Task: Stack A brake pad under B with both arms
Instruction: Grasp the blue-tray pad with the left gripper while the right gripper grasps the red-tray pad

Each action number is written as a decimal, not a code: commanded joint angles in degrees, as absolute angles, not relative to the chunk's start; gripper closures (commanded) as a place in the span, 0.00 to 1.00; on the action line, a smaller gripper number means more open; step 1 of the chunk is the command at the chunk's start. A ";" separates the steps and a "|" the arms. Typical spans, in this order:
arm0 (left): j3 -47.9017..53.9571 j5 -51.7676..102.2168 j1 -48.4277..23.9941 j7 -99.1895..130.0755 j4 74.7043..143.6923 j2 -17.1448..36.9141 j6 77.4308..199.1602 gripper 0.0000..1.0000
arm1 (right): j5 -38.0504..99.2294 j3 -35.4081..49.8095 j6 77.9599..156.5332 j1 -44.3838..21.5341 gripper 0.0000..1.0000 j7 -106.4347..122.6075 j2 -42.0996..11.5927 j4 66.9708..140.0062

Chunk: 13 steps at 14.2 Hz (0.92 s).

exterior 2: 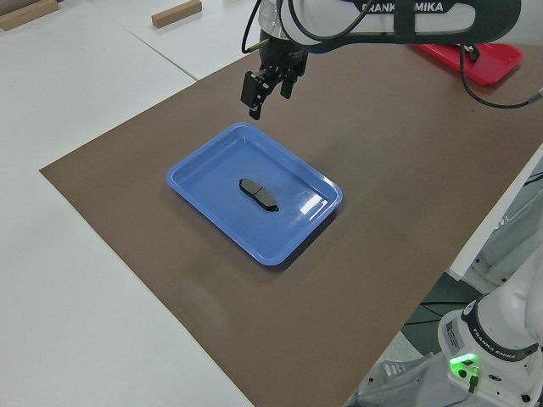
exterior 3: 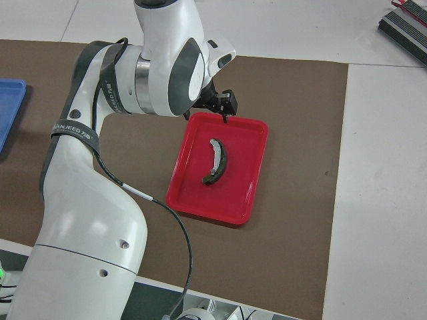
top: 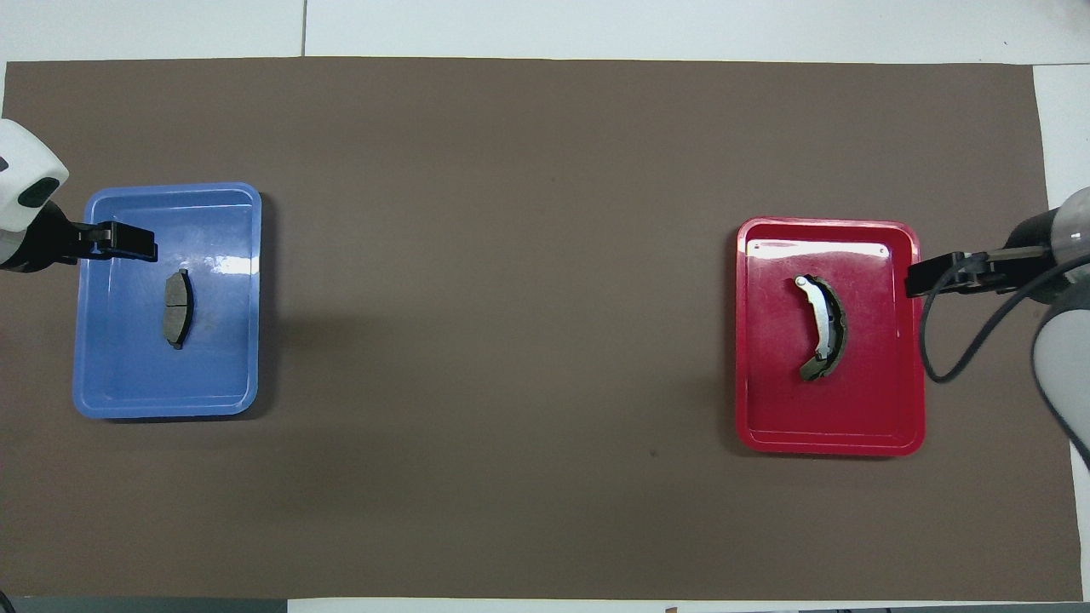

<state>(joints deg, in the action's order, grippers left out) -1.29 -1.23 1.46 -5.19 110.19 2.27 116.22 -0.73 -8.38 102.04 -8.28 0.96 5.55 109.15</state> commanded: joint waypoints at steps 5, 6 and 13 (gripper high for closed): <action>-1.14 -0.70 4.92 -7.47 119.08 7.99 131.99 0.02 | -0.44 -8.17 128.20 -9.84 0.00 -0.18 0.37 128.66; -1.14 -0.70 4.92 -7.47 119.70 8.78 133.40 0.02 | -0.44 -8.17 131.28 -9.84 0.00 0.09 -0.78 130.15; -1.23 -0.70 5.10 -9.23 125.06 11.69 140.71 0.13 | -0.44 -8.17 137.20 -9.05 0.20 0.62 -5.89 132.54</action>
<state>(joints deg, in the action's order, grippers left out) -1.46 -1.23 4.33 -7.48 123.05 11.54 137.88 -0.73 -8.50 137.11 -9.70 0.17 -6.48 132.15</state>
